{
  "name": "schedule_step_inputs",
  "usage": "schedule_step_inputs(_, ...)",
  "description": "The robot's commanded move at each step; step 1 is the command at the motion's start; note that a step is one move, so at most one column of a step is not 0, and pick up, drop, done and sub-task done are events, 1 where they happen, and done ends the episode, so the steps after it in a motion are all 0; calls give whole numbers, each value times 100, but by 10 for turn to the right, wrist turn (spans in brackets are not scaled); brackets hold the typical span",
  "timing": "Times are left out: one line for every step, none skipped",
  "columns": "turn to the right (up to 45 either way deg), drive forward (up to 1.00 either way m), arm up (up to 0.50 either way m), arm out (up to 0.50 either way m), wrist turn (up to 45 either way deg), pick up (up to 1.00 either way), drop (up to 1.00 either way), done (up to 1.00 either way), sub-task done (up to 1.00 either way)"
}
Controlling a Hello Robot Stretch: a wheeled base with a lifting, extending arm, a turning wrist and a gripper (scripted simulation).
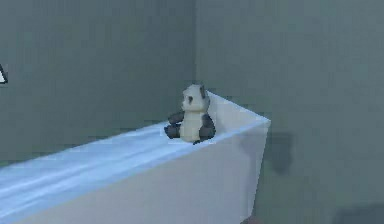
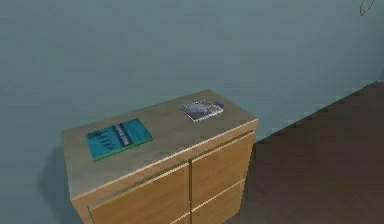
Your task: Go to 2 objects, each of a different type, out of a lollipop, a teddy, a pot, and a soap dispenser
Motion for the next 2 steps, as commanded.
schedule_step_inputs(0, 0, 0, 0, 0, 0, 0, 0, 100)
schedule_step_inputs(-450, 0, 0, 0, 0, 0, 0, 0, 0)
